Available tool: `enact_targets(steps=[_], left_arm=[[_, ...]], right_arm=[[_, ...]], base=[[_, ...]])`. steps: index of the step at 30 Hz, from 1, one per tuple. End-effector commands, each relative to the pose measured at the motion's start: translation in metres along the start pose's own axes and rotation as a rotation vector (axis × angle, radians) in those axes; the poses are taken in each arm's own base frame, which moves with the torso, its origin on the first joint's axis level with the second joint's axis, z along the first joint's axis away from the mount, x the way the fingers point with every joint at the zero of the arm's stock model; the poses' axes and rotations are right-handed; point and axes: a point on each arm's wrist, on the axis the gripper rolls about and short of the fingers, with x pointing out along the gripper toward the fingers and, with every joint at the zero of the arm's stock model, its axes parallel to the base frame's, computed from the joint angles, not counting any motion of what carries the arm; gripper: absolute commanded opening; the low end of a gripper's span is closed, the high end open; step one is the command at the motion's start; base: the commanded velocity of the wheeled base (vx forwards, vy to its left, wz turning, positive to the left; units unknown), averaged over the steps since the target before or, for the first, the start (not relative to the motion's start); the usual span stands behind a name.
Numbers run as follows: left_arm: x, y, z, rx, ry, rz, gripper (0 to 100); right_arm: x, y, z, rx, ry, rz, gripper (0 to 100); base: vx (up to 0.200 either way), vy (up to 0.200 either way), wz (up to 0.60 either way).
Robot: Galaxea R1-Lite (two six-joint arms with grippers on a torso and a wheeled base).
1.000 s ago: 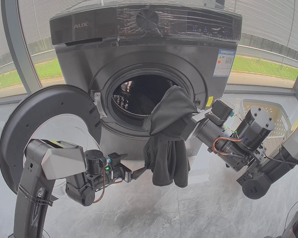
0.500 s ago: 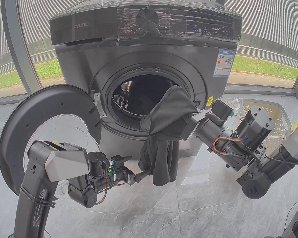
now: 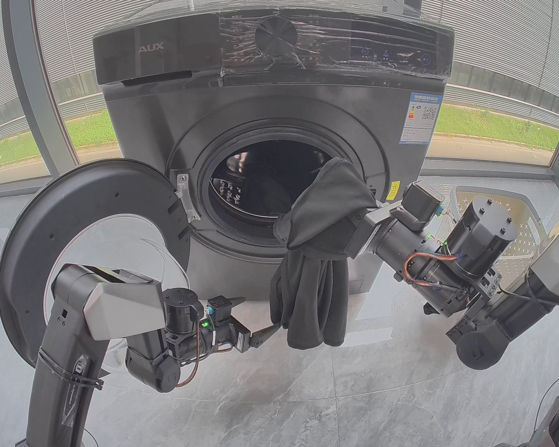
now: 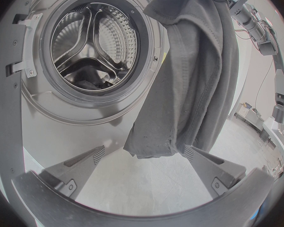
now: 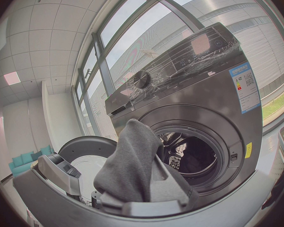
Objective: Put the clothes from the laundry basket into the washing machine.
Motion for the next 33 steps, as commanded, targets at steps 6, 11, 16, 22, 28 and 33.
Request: enact_targets(steps=[6,11,16,22,28,33], left_arm=[[0.006,-0.004,0.000,0.007,-0.010,-0.016,100],[0.008,-0.005,-0.001,0.010,-0.013,-0.029,100],[0.007,-0.004,0.001,0.013,-0.019,-0.042,100],[0.003,0.001,0.013,0.019,-0.047,-0.030,100],[0.002,0.002,0.014,0.022,-0.049,-0.027,100],[0.002,-0.002,0.012,0.021,-0.039,-0.037,100]], right_arm=[[0.000,0.002,-0.002,0.002,0.005,0.004,0],[0.000,0.001,0.000,0.001,0.001,0.000,0],[0.000,-0.002,0.000,-0.001,-0.002,-0.008,0],[-0.001,-0.007,0.001,-0.006,-0.001,-0.020,0],[0.000,-0.007,0.000,-0.006,0.000,-0.020,0],[0.000,-0.009,0.001,-0.007,-0.004,-0.027,0]], base=[[0.000,0.000,0.00],[0.000,0.000,0.00],[0.000,0.000,0.00],[0.000,0.000,0.00],[0.000,0.000,0.00],[0.000,0.000,0.00]])
